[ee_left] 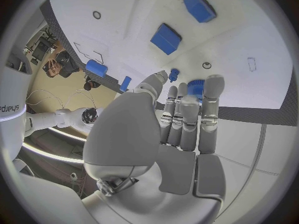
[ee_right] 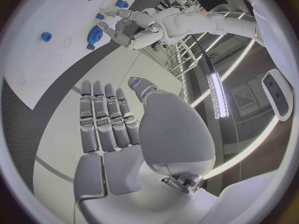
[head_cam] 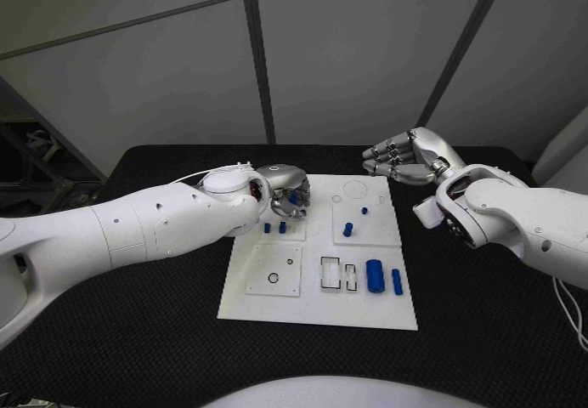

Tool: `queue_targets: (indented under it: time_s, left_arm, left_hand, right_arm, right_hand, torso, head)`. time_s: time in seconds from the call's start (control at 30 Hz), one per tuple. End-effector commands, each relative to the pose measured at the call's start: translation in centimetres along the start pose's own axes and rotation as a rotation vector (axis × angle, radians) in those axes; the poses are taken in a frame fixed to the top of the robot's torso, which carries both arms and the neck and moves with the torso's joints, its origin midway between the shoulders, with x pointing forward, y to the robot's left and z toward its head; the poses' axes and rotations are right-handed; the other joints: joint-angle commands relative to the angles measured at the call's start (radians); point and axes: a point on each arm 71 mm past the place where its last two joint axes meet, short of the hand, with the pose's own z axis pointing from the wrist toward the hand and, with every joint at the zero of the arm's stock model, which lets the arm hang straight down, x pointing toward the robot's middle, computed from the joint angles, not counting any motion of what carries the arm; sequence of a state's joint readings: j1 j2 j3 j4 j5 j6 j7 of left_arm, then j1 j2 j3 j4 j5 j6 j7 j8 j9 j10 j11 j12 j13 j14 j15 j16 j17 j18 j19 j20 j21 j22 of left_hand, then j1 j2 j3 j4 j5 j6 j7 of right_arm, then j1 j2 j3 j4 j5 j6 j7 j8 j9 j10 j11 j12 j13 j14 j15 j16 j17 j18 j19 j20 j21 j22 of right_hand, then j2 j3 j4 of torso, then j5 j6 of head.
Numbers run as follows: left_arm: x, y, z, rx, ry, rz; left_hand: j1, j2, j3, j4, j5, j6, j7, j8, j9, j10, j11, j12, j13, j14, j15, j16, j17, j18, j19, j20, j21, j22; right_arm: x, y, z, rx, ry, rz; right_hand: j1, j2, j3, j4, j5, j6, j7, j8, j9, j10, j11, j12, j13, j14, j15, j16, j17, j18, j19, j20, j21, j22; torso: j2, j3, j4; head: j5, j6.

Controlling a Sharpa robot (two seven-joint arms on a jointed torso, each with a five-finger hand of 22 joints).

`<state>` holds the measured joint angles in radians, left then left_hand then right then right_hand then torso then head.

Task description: Assemble the parts on the task board

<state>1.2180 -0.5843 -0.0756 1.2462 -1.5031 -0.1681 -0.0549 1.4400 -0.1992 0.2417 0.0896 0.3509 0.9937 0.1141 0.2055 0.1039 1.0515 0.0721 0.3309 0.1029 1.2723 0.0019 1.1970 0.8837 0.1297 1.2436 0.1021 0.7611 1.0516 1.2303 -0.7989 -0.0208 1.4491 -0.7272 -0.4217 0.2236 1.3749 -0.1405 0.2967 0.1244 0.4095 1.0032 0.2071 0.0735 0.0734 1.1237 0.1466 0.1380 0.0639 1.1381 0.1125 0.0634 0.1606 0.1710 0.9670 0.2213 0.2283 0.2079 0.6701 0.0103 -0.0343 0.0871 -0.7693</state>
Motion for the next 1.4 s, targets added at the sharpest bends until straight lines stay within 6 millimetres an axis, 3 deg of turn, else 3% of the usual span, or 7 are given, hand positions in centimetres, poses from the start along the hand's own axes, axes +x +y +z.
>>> queue_targets:
  time_s: [0.03,0.67,1.4]
  left_arm:
    - [0.12,-0.06,0.17,-0.007,0.03,0.02]
    - [0.39,-0.12,0.72,-0.012,0.059,0.024]
    - [0.92,-0.24,1.09,-0.01,0.098,0.026]
  left_hand:
    - [0.003,0.008,0.01,-0.001,-0.002,0.01,0.0,-0.007,-0.002,0.004,0.003,-0.006,-0.003,0.012,0.002,0.014,0.01,0.022,0.013,0.001,0.02,0.014]
    - [0.018,0.02,0.069,-0.018,-0.007,0.032,0.002,-0.016,-0.012,0.041,-0.002,-0.015,-0.022,0.045,-0.003,0.077,0.056,0.007,0.046,-0.002,0.132,0.104]
    - [0.018,0.027,0.118,-0.035,-0.012,0.057,0.003,-0.021,-0.017,0.069,-0.007,-0.028,-0.032,0.073,-0.008,0.116,0.089,-0.003,0.068,-0.005,0.202,0.161]
  right_arm:
    - [0.05,0.26,0.06,-0.013,0.003,0.0]
    - [0.18,0.36,0.1,-0.016,0.006,0.002]
    - [0.32,0.45,0.17,-0.019,0.01,0.003]
  right_hand:
    - [0.004,0.003,0.0,-0.007,0.006,0.0,0.002,-0.004,0.0,-0.006,0.001,-0.001,-0.001,-0.001,0.0,0.001,-0.001,0.012,0.004,0.0,-0.005,-0.001]
    - [0.004,0.003,0.0,-0.007,0.006,0.0,0.002,-0.004,0.0,-0.006,0.001,-0.001,-0.001,-0.001,0.0,0.001,-0.001,0.012,0.004,0.0,-0.005,-0.001]
    - [0.003,0.004,0.0,-0.007,0.006,0.0,0.003,-0.005,0.0,-0.006,0.002,-0.001,-0.001,-0.001,0.001,0.001,-0.002,0.011,0.005,0.0,-0.007,-0.002]
  torso:
    - [0.0,-0.0001,-0.0005]
    - [-0.001,0.0001,0.0]
    - [-0.001,0.0,0.0003]
  head:
    - [0.0,-0.001]
    - [0.0,-0.004]
    - [-0.001,-0.007]
